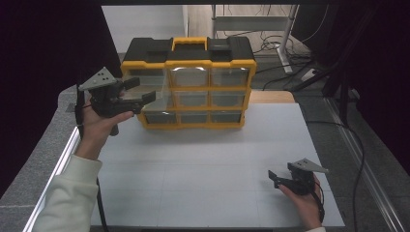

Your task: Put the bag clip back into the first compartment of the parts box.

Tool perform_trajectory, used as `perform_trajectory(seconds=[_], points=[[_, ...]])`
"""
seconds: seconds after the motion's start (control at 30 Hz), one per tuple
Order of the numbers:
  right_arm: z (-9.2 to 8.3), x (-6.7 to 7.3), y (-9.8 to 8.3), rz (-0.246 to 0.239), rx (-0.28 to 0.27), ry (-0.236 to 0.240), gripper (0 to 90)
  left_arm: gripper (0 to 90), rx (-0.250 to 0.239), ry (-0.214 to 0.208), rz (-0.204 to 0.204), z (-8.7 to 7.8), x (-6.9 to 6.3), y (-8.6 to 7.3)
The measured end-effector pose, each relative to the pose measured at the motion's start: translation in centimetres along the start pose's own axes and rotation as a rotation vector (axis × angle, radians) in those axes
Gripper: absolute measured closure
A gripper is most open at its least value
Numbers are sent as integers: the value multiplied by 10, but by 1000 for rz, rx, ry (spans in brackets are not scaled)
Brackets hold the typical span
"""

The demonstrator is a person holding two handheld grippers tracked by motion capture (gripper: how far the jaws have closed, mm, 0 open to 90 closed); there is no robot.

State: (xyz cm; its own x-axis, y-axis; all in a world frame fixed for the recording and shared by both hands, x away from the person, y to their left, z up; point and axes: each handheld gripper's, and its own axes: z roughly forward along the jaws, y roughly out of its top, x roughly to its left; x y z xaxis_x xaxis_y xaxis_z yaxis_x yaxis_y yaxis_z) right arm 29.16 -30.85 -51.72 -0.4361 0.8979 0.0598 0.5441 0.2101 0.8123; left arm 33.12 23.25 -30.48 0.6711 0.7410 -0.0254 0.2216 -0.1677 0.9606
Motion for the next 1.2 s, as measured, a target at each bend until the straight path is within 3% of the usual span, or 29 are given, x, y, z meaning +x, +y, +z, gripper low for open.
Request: perform_trajectory(seconds=[0.4,1.2], points=[[0,0,0,1,2,-3,153,214,-5,-39,40,-3,-21,-6],[-1,0,-1,3,3,-3,153,219,6,-61,39,-7,-31,-19]])
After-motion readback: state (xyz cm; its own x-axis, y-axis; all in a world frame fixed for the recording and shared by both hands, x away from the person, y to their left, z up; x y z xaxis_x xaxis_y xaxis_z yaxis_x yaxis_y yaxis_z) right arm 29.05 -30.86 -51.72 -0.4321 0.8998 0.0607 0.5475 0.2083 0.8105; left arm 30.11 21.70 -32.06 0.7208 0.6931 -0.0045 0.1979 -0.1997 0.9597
